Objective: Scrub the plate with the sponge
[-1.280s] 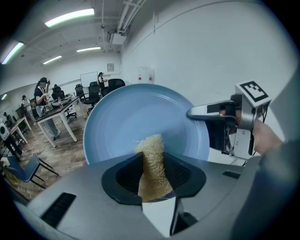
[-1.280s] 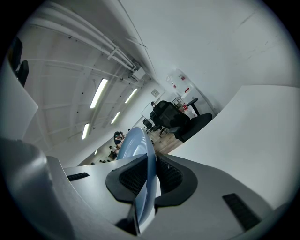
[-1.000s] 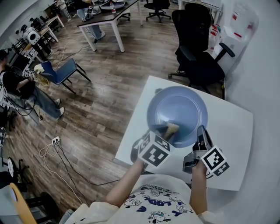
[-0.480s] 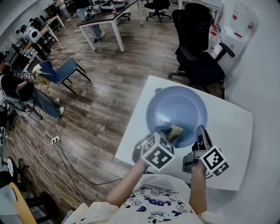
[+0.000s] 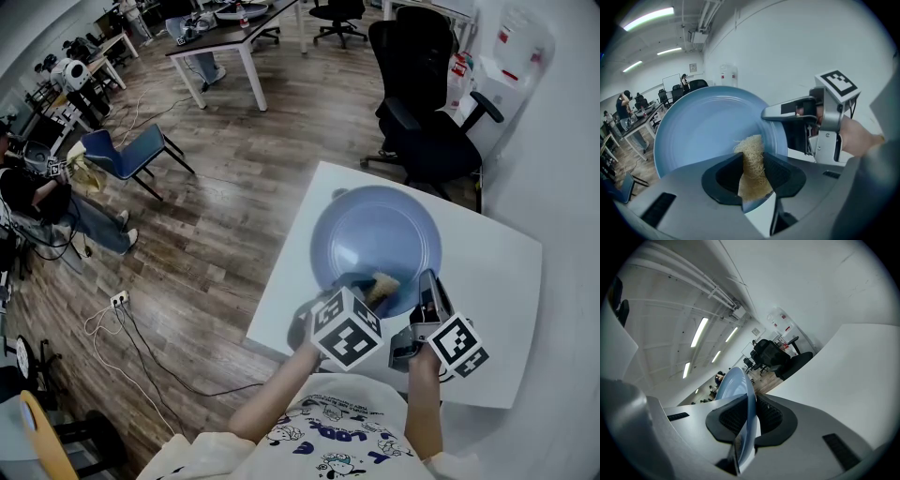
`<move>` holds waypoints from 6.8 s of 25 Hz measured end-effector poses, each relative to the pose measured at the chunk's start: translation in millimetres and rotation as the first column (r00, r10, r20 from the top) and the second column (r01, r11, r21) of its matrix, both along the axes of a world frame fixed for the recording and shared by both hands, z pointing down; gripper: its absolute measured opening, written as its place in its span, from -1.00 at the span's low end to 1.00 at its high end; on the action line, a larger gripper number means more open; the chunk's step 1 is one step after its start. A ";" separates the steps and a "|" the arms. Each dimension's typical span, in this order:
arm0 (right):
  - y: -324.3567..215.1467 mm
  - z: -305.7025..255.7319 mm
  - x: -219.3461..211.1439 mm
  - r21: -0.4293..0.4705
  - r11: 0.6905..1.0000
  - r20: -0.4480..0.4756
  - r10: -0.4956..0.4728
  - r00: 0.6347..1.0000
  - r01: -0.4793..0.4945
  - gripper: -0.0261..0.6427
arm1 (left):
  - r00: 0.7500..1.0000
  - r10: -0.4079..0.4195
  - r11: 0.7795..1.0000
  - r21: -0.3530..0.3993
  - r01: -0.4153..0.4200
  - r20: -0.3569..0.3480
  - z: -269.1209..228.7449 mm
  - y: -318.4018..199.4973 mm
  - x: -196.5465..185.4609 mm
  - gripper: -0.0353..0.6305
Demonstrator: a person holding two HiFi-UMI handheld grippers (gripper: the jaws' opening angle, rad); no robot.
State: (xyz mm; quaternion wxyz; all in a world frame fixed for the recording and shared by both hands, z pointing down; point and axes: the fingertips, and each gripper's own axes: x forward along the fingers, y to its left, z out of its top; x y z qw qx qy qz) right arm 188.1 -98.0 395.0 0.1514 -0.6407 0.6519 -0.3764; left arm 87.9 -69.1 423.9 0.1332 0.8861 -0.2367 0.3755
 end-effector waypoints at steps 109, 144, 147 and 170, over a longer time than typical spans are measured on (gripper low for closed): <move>4.7 3.3 -69.7 0.002 0.980 0.037 -0.201 0.979 0.201 -0.81 | 0.936 -0.332 0.936 0.085 0.342 -0.118 -42.5 -93.9 -81.2 -0.47; -11.5 -6.7 -32.1 0.021 0.993 0.036 -0.114 0.993 0.113 -0.81 | 0.929 -0.369 0.926 0.072 0.370 -0.026 -23.4 -98.7 -109.4 -0.47; -9.9 -6.4 -27.7 0.021 0.995 0.036 -0.100 0.994 0.099 -0.81 | 0.930 -0.366 0.928 0.066 0.367 -0.020 -20.2 -95.0 -109.0 -0.47; -8.4 -1.8 -21.3 0.016 0.998 0.046 -0.065 0.997 0.064 -0.81 | 0.957 -0.290 0.957 0.028 0.290 0.008 -4.9 -63.4 -94.5 -0.47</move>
